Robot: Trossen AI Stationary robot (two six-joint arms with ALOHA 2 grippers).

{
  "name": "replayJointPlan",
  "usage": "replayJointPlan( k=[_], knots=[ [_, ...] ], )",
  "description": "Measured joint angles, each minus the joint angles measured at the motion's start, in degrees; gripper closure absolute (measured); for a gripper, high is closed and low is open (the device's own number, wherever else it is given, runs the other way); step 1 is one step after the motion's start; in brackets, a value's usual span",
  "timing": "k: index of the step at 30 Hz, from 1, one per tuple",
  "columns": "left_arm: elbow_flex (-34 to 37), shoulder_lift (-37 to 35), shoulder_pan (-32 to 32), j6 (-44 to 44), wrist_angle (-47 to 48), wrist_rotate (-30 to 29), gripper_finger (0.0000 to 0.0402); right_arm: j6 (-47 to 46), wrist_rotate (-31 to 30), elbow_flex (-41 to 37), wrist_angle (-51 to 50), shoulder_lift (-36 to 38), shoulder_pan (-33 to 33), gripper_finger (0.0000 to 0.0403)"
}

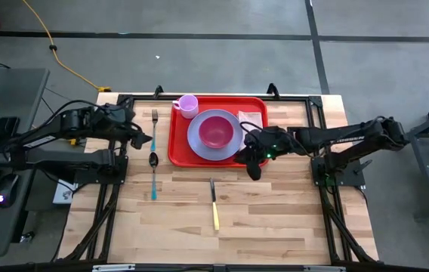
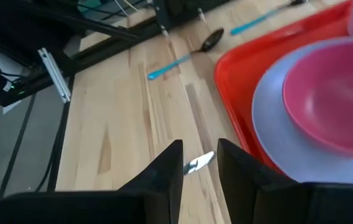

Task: Set up tray
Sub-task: Put the blue fork on the white napkin

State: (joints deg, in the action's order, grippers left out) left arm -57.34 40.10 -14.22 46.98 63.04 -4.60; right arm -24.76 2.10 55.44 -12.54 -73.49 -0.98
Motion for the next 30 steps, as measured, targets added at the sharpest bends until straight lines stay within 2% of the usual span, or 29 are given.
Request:
replayJointPlan(
  k=[7, 13, 17, 22, 30],
  knots=[
    [0.0, 7.09, 0.0, -0.74, -0.03, -4.34, 0.0131, 3.34, -0.18, 0.0, 0.82, 0.0, 0.05, 0.0325],
    [0.0, 13.53, -0.02, -2.16, 1.11, -16.27, 0.0131, 4.42, -0.2, 0.0, 0.82, 0.0, 0.33, 0.0325],
    [0.0, 17.09, -1.19, 2.48, 3.69, -24.81, 0.0131, 4.38, -0.21, 0.0, 0.82, 0.0, 0.68, 0.0325],
    [0.0, 22.35, -6.91, 6.65, 4.13, -25.43, 0.0131, 4.33, -0.24, 0.0, 0.82, 0.0, 0.7, 0.0325],
    [0.0, 34.01, -19.75, 4.92, 0.28, -17.91, 0.0131, 4.05, -0.21, 0.0, 0.82, 0.0, 0.7, 0.0325]
  ],
)
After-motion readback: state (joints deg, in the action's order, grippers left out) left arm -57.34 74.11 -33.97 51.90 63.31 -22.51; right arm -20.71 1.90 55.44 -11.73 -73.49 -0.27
